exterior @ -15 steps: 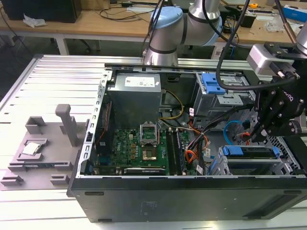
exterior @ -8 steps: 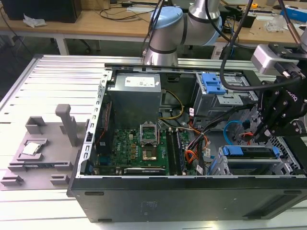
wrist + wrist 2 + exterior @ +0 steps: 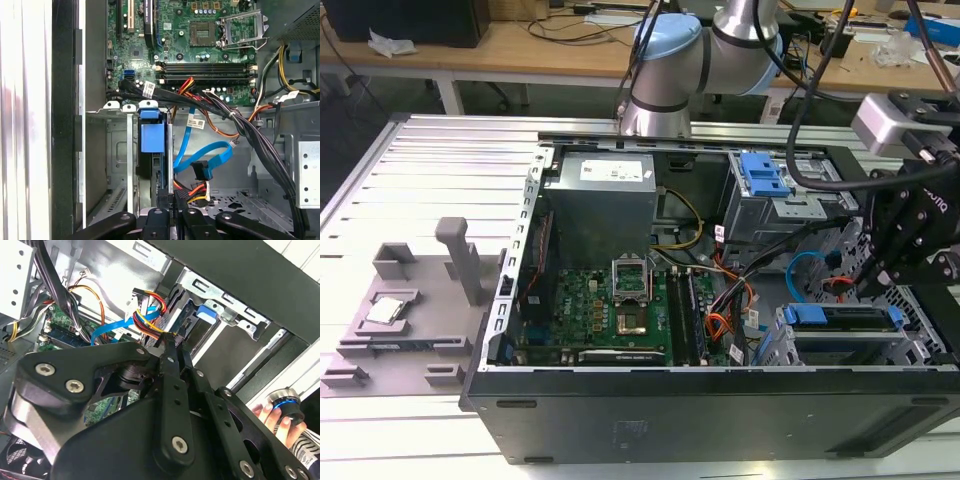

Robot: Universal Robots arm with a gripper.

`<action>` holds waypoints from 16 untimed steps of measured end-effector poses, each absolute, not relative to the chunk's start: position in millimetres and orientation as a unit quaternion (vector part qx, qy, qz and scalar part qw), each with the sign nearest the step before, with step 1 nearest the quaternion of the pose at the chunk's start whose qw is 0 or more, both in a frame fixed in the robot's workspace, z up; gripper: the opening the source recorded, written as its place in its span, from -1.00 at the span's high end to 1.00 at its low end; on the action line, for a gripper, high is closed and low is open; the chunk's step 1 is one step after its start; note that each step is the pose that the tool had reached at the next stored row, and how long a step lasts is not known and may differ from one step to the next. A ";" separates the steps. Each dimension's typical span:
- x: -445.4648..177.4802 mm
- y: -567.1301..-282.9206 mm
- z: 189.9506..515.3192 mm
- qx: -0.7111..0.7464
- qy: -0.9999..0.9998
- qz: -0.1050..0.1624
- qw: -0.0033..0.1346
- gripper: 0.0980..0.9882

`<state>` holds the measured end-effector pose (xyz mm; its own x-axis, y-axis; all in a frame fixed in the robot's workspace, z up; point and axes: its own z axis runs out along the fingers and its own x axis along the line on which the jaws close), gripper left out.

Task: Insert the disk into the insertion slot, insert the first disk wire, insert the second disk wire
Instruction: 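Insert the first disk wire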

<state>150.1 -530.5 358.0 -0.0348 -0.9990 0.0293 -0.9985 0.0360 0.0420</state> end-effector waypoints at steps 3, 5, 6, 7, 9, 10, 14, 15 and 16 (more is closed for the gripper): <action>150.2 -532.0 357.8 0.694 -0.719 -0.005 0.025 0.85; 150.3 -533.5 357.6 0.694 -0.719 -0.005 0.025 0.85; 150.3 -534.1 357.6 0.694 -0.719 -0.005 0.025 0.85; 150.3 -534.6 357.5 0.694 -0.719 -0.005 0.025 0.85; 150.2 -536.5 357.4 0.694 -0.719 -0.005 0.025 0.85; 150.2 -537.0 357.3 0.694 -0.719 -0.005 0.025 0.85; 150.2 -539.2 357.1 0.694 -0.719 -0.005 0.025 0.85; 150.2 -539.5 357.1 0.694 -0.719 -0.005 0.025 0.85; 150.2 -539.9 357.1 0.694 -0.719 -0.005 0.025 0.85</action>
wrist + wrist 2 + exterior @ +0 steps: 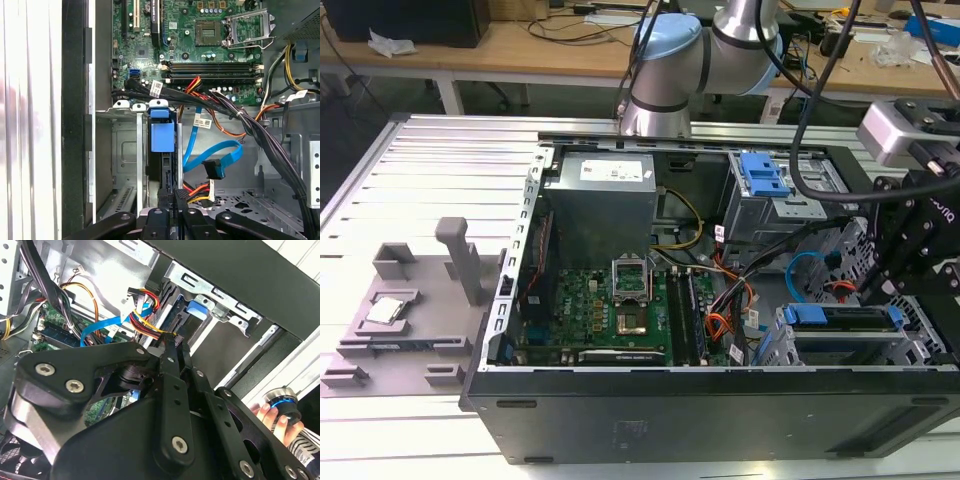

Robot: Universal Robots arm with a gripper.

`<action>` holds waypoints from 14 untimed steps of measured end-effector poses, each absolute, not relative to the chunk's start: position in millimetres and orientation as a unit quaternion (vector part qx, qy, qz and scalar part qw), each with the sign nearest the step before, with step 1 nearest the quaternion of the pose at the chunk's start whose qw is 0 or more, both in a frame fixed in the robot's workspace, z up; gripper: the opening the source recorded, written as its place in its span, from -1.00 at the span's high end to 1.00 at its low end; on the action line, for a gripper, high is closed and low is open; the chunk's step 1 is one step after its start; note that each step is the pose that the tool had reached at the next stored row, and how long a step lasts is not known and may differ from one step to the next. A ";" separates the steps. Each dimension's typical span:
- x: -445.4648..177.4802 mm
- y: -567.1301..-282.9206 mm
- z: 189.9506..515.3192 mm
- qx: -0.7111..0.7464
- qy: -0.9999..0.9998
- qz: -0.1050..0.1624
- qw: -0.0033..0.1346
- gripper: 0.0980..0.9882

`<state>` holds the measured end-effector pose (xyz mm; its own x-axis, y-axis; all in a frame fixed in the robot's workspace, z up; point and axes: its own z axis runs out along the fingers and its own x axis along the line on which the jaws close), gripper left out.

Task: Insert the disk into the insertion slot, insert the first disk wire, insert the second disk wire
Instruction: 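Insert the first disk wire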

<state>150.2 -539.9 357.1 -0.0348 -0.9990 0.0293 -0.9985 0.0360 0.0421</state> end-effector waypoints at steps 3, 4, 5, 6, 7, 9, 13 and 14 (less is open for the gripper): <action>150.2 -540.4 357.0 0.694 -0.719 -0.005 0.025 0.85; 150.2 -540.7 357.0 0.694 -0.719 -0.005 0.025 0.85; 150.2 -541.0 356.9 0.694 -0.719 -0.005 0.025 0.85; 150.2 -541.5 356.9 0.694 -0.719 -0.005 0.025 0.85; 150.2 -541.9 356.8 0.694 -0.719 -0.005 0.025 0.85; 150.2 -542.4 356.8 0.694 -0.719 -0.005 0.025 0.85; 150.2 -543.6 356.5 0.694 -0.719 -0.005 0.025 0.85; 150.2 -543.8 356.5 0.694 -0.719 -0.005 0.025 0.85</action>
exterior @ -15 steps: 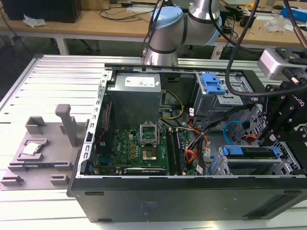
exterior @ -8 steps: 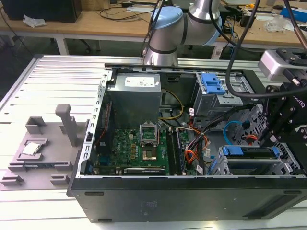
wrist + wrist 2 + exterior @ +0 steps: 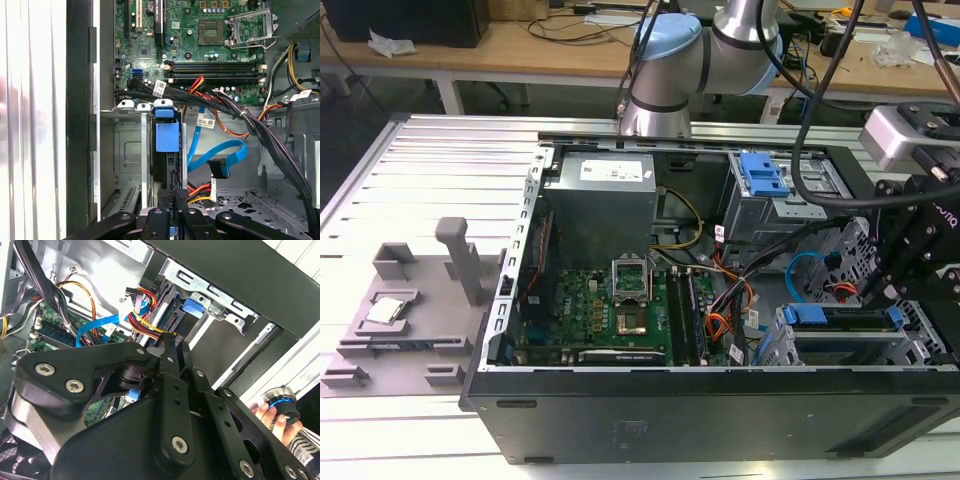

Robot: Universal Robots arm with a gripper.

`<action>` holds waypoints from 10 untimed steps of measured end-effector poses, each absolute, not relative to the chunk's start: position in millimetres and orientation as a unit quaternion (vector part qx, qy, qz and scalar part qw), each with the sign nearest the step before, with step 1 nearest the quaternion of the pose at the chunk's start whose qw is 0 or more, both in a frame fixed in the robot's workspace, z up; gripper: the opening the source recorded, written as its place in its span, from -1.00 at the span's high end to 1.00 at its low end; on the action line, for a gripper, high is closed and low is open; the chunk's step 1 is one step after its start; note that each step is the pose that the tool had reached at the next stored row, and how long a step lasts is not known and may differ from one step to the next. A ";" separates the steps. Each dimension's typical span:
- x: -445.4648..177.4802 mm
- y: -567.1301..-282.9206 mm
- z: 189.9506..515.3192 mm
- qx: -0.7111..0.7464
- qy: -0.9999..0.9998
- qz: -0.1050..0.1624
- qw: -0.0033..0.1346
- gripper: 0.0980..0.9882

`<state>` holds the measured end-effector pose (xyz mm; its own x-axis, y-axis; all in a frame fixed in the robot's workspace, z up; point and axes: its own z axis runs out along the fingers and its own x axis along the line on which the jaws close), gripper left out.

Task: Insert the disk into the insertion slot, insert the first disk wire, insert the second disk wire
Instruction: 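Insert the first disk wire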

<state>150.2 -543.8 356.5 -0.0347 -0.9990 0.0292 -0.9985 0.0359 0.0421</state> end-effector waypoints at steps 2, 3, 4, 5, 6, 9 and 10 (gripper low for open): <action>150.2 -544.3 356.4 0.694 -0.719 -0.005 0.025 0.85; 150.2 -544.6 356.3 0.694 -0.719 -0.005 0.025 0.85; 150.2 -544.8 356.3 0.694 -0.719 -0.005 0.025 0.85; 150.2 -545.1 356.1 0.694 -0.719 -0.005 0.025 0.85; 150.2 -545.4 356.0 0.694 -0.719 -0.005 0.025 0.85; 150.2 -545.5 354.9 0.694 -0.719 -0.005 0.025 0.85; 150.2 -545.5 354.4 0.694 -0.719 -0.005 0.025 0.85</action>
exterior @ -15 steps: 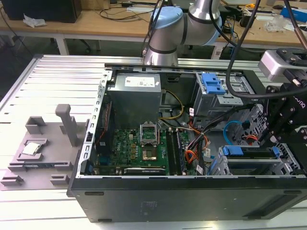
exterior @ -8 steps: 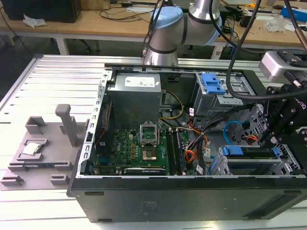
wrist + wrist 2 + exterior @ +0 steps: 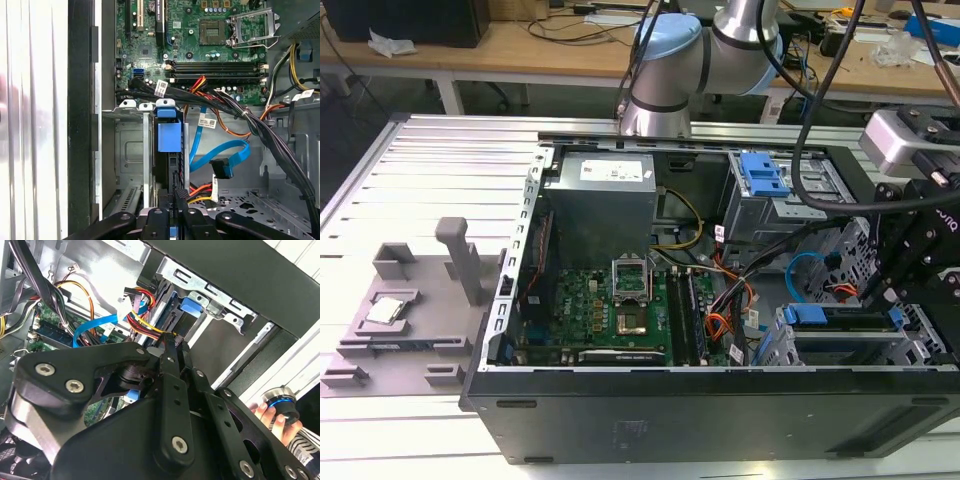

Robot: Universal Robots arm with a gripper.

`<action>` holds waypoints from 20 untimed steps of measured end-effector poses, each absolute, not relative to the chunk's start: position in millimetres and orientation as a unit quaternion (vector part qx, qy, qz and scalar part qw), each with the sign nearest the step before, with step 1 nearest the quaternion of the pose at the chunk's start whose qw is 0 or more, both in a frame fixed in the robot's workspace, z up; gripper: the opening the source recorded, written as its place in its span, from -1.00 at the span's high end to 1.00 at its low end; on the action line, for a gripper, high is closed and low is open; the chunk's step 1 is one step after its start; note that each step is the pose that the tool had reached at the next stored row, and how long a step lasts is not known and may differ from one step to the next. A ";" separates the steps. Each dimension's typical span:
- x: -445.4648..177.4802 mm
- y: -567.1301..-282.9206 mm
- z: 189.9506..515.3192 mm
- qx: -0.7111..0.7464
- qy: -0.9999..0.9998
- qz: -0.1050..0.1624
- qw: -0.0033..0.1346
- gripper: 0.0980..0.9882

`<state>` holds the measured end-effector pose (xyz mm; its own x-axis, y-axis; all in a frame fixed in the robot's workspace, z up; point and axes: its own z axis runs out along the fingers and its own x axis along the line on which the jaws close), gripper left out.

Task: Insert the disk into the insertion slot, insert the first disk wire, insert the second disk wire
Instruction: 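Insert the first disk wire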

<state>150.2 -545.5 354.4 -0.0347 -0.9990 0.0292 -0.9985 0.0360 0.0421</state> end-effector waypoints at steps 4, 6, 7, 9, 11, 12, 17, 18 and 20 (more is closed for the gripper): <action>150.2 -545.5 352.2 0.694 -0.719 -0.005 0.025 0.85; 150.2 -545.5 350.8 0.694 -0.719 -0.005 0.025 0.85; 150.2 -545.5 350.3 0.694 -0.719 -0.005 0.025 0.85; 150.2 -545.5 348.7 0.694 -0.719 -0.005 0.025 0.85; 150.2 -545.5 347.8 0.694 -0.719 -0.005 0.025 0.85; 150.2 -545.5 347.1 0.694 -0.719 -0.005 0.025 0.85; 150.1 -541.0 346.3 0.694 -0.719 -0.005 0.025 0.85; 150.2 -539.4 346.3 0.694 -0.719 -0.005 0.025 0.85; 150.2 -537.5 346.2 0.694 -0.719 -0.005 0.025 0.85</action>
<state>150.2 -537.5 346.2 -0.0348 -0.9990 0.0285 -0.9985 0.0359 0.0421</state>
